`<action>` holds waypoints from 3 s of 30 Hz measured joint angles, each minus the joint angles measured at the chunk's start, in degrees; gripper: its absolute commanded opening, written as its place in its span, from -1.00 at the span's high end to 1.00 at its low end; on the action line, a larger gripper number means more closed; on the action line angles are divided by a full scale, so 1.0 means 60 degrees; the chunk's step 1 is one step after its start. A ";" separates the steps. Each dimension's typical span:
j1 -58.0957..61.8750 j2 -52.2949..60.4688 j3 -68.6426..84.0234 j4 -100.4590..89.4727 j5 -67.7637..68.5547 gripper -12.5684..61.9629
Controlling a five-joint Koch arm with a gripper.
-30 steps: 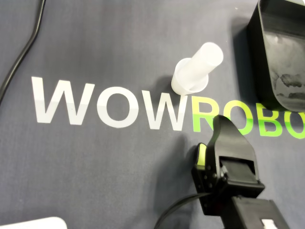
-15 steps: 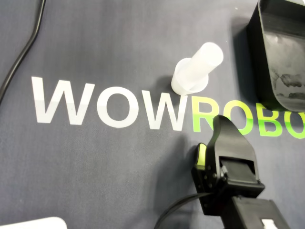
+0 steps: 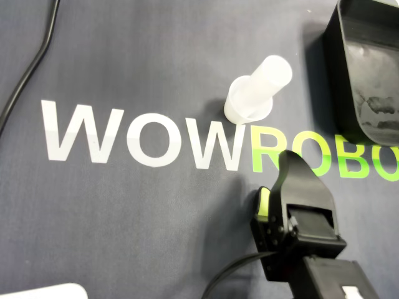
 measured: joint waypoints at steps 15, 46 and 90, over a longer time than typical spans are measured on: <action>0.0059 0.0176 0.0000 0.0000 0.0000 -0.24; 0.0308 -0.2988 -0.4072 -0.5361 -0.9946 -0.22; -0.0923 -0.8423 -0.4307 -0.9009 -1.4561 -0.17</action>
